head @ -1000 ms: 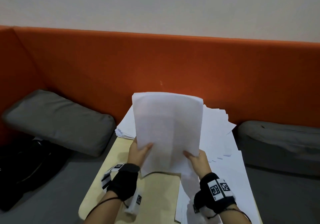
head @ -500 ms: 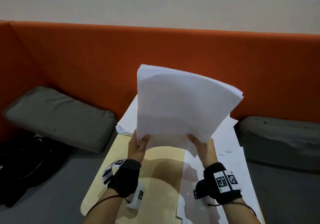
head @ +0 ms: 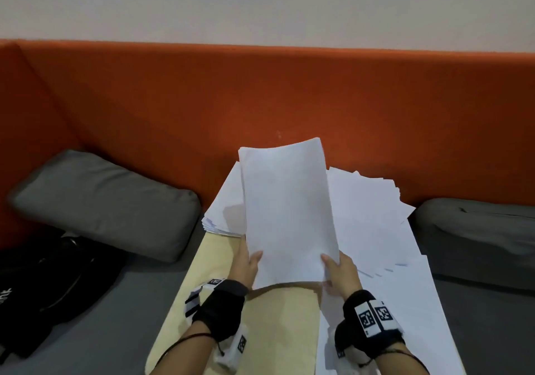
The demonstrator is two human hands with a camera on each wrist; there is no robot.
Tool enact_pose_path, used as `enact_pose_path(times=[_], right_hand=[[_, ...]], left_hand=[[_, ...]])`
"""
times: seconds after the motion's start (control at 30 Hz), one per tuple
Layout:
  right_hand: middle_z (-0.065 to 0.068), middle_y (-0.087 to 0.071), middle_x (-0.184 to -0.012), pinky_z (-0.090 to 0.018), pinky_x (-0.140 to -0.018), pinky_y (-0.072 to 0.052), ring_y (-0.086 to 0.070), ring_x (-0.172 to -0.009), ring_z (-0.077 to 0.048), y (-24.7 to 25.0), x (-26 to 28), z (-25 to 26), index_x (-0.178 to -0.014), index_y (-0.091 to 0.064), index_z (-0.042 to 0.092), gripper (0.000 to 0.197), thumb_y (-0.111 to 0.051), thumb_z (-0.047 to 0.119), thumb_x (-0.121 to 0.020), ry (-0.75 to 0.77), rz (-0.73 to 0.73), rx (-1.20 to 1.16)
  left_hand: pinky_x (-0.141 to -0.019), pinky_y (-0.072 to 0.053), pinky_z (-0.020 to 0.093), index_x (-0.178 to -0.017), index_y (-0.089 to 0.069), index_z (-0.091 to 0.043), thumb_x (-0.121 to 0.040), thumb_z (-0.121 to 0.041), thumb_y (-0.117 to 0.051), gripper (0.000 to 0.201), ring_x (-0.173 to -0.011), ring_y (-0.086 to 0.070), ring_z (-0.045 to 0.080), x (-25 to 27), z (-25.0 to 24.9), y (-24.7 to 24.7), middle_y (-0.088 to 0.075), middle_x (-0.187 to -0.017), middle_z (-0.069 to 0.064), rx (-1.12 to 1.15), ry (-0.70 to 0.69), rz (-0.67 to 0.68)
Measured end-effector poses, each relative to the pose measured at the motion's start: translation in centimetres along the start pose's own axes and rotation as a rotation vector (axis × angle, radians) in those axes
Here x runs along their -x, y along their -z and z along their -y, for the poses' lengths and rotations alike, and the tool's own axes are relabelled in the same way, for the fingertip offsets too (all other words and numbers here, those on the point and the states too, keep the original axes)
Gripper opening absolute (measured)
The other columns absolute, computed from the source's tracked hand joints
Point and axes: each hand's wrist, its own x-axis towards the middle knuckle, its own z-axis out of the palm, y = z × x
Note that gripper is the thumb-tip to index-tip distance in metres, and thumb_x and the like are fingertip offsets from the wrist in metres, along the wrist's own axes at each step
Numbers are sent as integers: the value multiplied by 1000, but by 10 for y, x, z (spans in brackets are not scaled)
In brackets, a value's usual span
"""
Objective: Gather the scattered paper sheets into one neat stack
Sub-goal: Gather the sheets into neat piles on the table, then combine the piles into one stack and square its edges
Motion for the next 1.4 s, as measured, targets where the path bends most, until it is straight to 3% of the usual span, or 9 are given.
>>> enact_pose_path(times=[0.2,0.33,0.5,0.57,0.7,0.8,0.9,1.23,1.4], right_hand=[[-10,-55,-113,-25,-49,-52,-54,-93,-26,-37,-24,65,-126,-50,11,34,-48,20,-93,-15,45,-161],[-17,-51,-124,-32,-68,-57,-57,-103,-34,-61,-44,92,-132,-40,2,35,-44,8,-97,-100,93,-297],[-5,-40,-51,-17,-39,-29,-39,-39,-14,-95,-63,72,-70,-31,15,35,-23,-11,-93,-291,111,-161],[1,-27,-56,-15,-38,-25,-24,-46,-11,-100,-70,64,-65,-26,16,42,-16,-18,-88,-277,97,-136],[-3,-34,-64,-24,-45,-36,-32,-51,-16,-101,-65,63,-67,-30,19,39,-29,-14,-88,-343,140,-212],[-17,-56,-90,-34,-58,-52,-57,-66,-26,-90,-51,72,-94,-45,12,11,-42,2,-92,-272,136,-62],[-11,-60,-87,-27,-53,-50,-58,-60,-21,-68,-39,77,-122,-41,15,29,-47,9,-94,-194,92,-46],[-19,-53,-129,-32,-96,-40,-51,-118,-32,52,11,22,-129,-48,6,44,-58,23,-90,-223,-203,393],[-14,-33,-138,-43,-102,-35,-33,-128,-33,94,36,-25,-134,-39,17,57,-63,34,-85,-428,-277,584]], left_hand=[[-99,-34,17,-137,-36,-4,-93,-1,-49,46,-118,-46,15,-67,-24,55,-48,-132,3,25,-80,-101],[-94,-46,38,-137,-37,-8,-89,-10,-59,53,-109,-55,27,-116,-10,86,-57,-117,15,56,144,-169],[-86,-53,38,-121,-56,-1,-83,12,-57,40,-87,-63,33,-130,34,85,-61,-105,28,-97,393,-62],[-85,-55,43,-123,-56,3,-82,17,-53,43,-81,-61,30,-133,42,83,-61,-102,31,-61,406,-55],[-77,-52,26,-124,-54,-2,-84,17,-49,45,-96,-61,34,-133,40,84,-57,-115,23,-196,368,2],[-99,-40,36,-127,-52,-9,-82,13,-48,51,-122,-39,37,-129,29,74,-33,-142,17,-472,273,-42],[-106,-29,46,-129,-49,-17,-82,6,-52,53,-134,-22,35,-116,7,53,-19,-150,13,-609,152,-161],[-109,-33,36,-137,-35,-14,-90,-21,-54,51,-130,-35,27,-17,-20,-66,-28,-143,12,-556,28,615],[-107,-32,36,-138,-32,-9,-90,-29,-52,56,-128,-31,31,15,-32,-107,-33,-139,13,-712,27,675]])
